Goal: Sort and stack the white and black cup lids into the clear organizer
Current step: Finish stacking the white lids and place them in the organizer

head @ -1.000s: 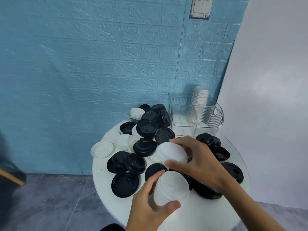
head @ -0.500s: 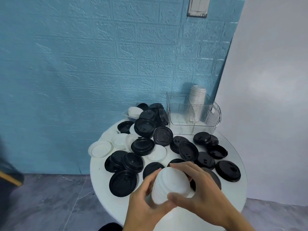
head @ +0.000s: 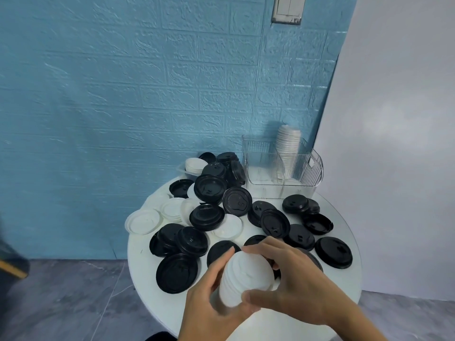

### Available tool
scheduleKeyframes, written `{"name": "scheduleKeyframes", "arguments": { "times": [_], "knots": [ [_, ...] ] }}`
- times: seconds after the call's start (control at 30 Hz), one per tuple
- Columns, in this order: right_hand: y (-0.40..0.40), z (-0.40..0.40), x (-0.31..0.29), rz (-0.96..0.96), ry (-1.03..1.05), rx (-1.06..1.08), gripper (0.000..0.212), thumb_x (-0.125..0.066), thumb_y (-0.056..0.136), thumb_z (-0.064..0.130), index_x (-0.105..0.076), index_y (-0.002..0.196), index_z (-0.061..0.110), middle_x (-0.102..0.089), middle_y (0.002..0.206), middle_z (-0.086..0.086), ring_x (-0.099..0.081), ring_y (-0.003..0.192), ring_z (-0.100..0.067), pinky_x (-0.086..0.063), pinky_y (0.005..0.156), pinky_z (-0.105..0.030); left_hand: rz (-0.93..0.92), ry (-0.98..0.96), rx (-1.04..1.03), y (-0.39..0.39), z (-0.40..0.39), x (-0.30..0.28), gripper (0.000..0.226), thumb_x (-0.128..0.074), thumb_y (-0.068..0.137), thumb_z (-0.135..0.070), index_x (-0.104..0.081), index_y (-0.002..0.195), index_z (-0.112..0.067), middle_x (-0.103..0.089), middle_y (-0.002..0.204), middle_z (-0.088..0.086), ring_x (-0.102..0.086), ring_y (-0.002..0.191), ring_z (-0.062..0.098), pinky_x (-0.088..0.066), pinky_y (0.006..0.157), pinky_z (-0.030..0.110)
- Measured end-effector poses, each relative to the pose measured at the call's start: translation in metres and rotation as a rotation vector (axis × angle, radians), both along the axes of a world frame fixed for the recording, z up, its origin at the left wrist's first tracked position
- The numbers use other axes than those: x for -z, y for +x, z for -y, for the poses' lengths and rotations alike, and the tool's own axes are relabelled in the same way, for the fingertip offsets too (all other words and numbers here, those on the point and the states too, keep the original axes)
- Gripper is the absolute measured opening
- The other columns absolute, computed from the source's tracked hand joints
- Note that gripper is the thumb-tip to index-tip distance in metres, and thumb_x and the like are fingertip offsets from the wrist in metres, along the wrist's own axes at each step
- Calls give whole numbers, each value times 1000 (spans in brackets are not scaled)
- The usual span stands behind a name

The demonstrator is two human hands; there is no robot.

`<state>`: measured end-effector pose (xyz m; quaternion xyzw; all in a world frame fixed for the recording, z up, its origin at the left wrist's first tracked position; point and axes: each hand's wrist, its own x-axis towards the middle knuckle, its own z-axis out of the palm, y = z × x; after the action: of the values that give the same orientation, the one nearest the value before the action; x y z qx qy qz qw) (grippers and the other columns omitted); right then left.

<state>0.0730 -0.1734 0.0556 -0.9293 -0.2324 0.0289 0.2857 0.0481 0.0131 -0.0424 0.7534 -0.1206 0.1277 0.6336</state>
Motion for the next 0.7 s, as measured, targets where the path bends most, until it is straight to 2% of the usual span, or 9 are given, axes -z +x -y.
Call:
{"name": "scheduleKeyframes", "arguments": {
  "times": [0.17, 0.27, 0.4, 0.57, 0.63, 0.7],
  "knots": [
    [3, -2, -2, -5, -42, 9, 73, -71, 63, 71, -52, 131, 49, -49, 117, 34, -50, 110, 9, -43, 94, -23, 35, 48, -32, 1, 0, 2, 86, -95, 61, -56, -56, 138, -50, -71, 131, -14, -65, 125, 12, -53, 96, 20],
    [4, -5, -3, -13, -64, 14, 72, -71, 62, 71, -52, 128, 49, -50, 117, 32, -50, 111, 8, -44, 96, -25, 24, 66, -25, 2, -2, 5, 82, -96, 59, -42, -61, 133, -47, -73, 126, -13, -68, 121, 13, -53, 93, 17],
    [5, -8, -5, -15, -75, 2, 73, -71, 63, 70, -53, 129, 47, -51, 117, 30, -49, 112, 7, -44, 98, -26, -26, 41, -11, 4, -2, 8, 82, -92, 53, -36, -63, 129, -32, -75, 120, -16, -69, 116, 9, -53, 92, 16],
    [1, -8, -1, -35, -57, 15, 76, -67, 66, 72, -49, 136, 48, -46, 121, 33, -50, 112, 5, -44, 98, -26, -55, 18, -3, 2, -3, 6, 82, -91, 53, -36, -62, 129, -29, -74, 120, -20, -68, 116, 3, -51, 92, 12],
    [-3, -7, 4, -30, -41, 19, 77, -61, 69, 74, -44, 141, 51, -42, 127, 37, -49, 116, 7, -43, 100, -25, -60, -1, 9, 3, -3, 6, 81, -93, 56, -34, -62, 130, -31, -74, 121, -18, -69, 117, 5, -54, 95, 19],
    [-7, -6, 11, -36, -19, 17, 80, -55, 74, 78, -36, 147, 53, -34, 137, 43, -46, 122, 11, -43, 101, -22, -68, -9, 16, 3, -4, 6, 77, -94, 59, -35, -63, 129, -42, -75, 121, -16, -70, 116, 7, -57, 96, 28]
  ]
}}
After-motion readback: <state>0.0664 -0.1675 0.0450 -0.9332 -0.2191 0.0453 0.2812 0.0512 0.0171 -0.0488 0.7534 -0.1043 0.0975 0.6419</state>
